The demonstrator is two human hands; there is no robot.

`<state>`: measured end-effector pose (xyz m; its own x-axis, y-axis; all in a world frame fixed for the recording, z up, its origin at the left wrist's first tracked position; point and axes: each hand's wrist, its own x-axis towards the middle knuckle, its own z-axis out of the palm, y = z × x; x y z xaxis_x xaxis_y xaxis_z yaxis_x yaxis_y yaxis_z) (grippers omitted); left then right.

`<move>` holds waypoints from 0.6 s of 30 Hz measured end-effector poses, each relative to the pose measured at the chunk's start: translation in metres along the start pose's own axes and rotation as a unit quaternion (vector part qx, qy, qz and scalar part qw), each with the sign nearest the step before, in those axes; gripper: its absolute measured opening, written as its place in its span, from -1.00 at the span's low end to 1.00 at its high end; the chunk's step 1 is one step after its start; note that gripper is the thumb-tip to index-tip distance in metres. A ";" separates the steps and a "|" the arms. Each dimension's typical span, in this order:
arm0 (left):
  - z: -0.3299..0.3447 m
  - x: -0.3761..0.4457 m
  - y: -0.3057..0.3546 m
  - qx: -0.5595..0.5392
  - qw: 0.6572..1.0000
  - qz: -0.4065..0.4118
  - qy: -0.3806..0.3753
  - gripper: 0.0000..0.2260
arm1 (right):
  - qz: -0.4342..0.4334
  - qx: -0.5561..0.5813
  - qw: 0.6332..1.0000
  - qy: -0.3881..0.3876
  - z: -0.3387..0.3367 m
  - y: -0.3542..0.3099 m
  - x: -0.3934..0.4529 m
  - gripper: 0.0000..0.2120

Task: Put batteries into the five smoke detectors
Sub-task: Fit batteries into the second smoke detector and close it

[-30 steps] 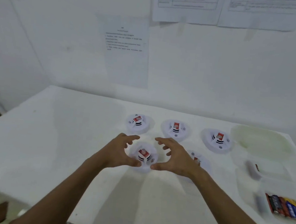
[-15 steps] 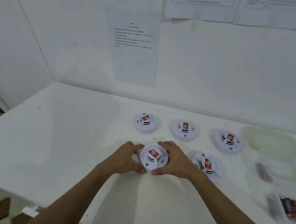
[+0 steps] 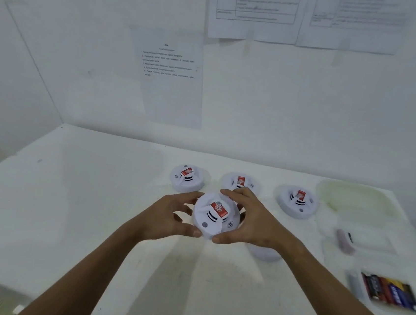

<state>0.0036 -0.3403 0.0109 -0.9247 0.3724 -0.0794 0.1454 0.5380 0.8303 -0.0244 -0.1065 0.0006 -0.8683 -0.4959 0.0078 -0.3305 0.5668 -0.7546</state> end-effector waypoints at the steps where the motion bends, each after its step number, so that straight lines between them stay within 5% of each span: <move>1: 0.003 0.001 0.006 -0.012 1.000 0.005 -0.006 -0.42 | -0.003 -0.001 1.000 0.004 -0.005 0.001 -0.003 -0.17; 8: 0.030 0.009 0.032 -0.148 0.989 0.015 -0.014 -0.44 | 0.005 -0.004 1.000 0.018 -0.033 0.018 -0.026 0.06; 18: 0.048 0.022 0.050 -0.174 0.984 0.020 -0.018 -0.46 | 0.017 0.188 0.978 0.086 -0.055 0.033 -0.050 -0.08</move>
<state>0.0072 -0.2689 0.0236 -0.9063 0.4188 -0.0569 0.0470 0.2337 0.9712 -0.0120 -0.0270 0.0118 -0.9365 -0.3446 0.0647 -0.1695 0.2836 -0.9438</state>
